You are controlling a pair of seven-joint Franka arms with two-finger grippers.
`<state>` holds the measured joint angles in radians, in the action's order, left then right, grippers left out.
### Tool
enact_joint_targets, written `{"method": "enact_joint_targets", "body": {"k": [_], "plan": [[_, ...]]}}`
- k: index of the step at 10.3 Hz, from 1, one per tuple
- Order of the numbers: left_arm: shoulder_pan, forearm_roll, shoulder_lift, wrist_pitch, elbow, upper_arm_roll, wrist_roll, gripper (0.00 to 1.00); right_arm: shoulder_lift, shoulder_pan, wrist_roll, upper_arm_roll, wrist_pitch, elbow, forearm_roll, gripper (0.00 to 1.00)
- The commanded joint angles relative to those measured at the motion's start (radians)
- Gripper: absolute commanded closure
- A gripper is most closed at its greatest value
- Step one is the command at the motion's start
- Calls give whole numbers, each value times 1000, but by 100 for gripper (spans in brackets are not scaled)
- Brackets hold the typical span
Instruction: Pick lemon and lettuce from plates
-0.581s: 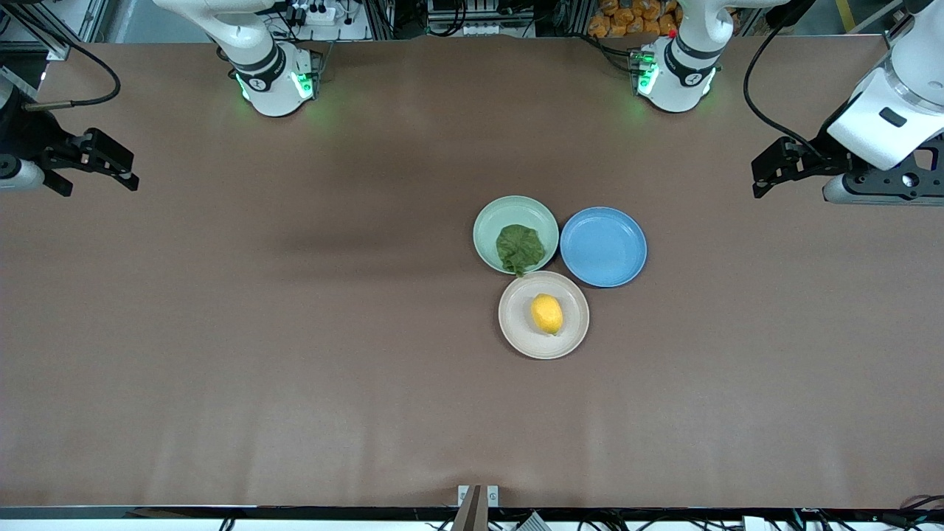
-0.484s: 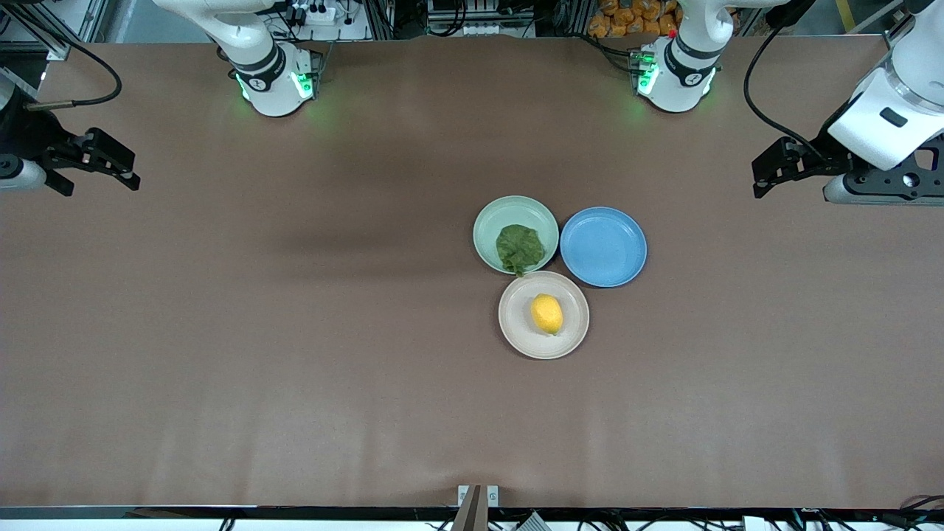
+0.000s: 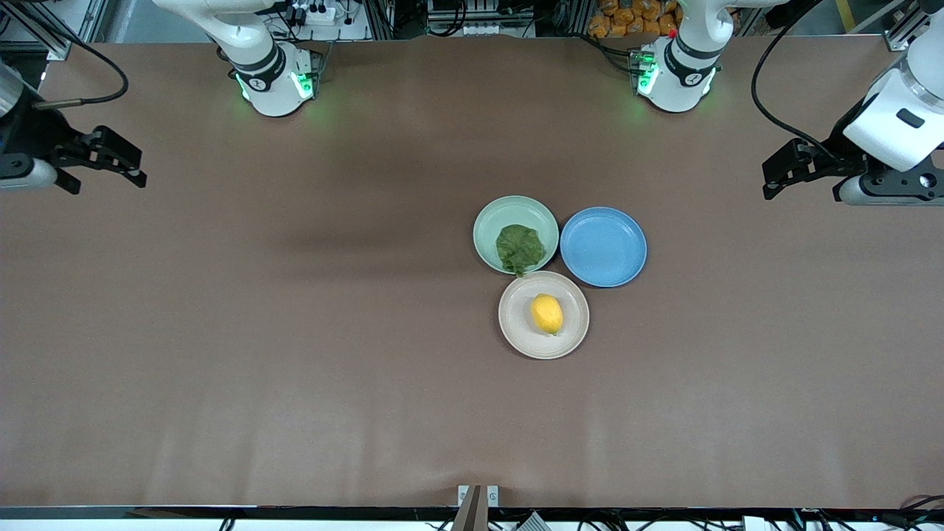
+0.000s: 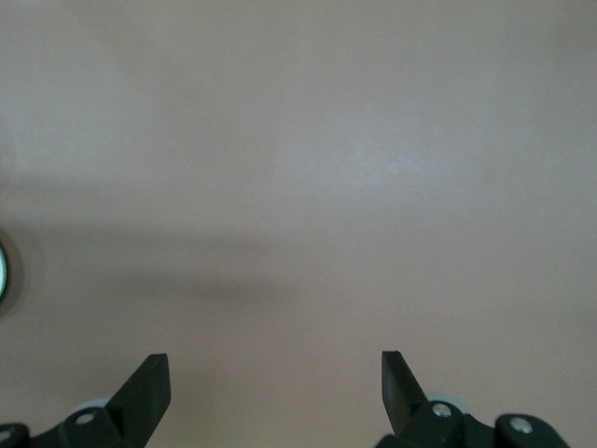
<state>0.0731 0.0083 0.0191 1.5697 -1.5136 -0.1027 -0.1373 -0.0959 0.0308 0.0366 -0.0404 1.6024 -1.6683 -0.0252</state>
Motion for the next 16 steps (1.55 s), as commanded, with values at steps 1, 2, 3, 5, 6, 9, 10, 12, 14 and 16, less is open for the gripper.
{"method": "enact_joint_targets", "body": {"k": [1, 2, 3, 5, 6, 9, 10, 12, 14, 16], "plan": [[5, -7, 28, -16, 15, 0, -16, 0, 23, 59, -196, -90, 10, -7, -9, 0], [7, -7, 50, -11, 15, -2, -16, 0, 60, 81, -312, -152, 48, -10, -9, 0], [10, -7, 76, 2, 16, -2, -16, 0, 103, 110, -404, -200, 83, -11, -9, 0], [11, -10, 120, 56, 20, -3, -19, 0, 194, 212, -586, -233, 202, -11, -9, 0], [13, -10, 149, 96, 23, -8, -31, 0, 246, 281, -703, -233, 281, -11, -7, 0], [49, -10, 266, 183, 64, -9, -123, 0, 466, 508, -1170, -233, 560, 18, 188, 5], [51, -13, 281, 196, 66, -9, -107, 0, 558, 565, -1324, -233, 598, 63, 277, 8], [60, -13, 309, 251, 64, -11, -122, 0, 715, 658, -1545, -231, 608, 187, 362, 17], [66, -13, 378, 308, 64, -11, -131, 0, 827, 721, -1752, -230, 640, 284, 447, 18], [80, -19, 438, 392, 66, -11, -145, 0, 914, 761, -1854, -220, 743, 312, 549, 18]]}}
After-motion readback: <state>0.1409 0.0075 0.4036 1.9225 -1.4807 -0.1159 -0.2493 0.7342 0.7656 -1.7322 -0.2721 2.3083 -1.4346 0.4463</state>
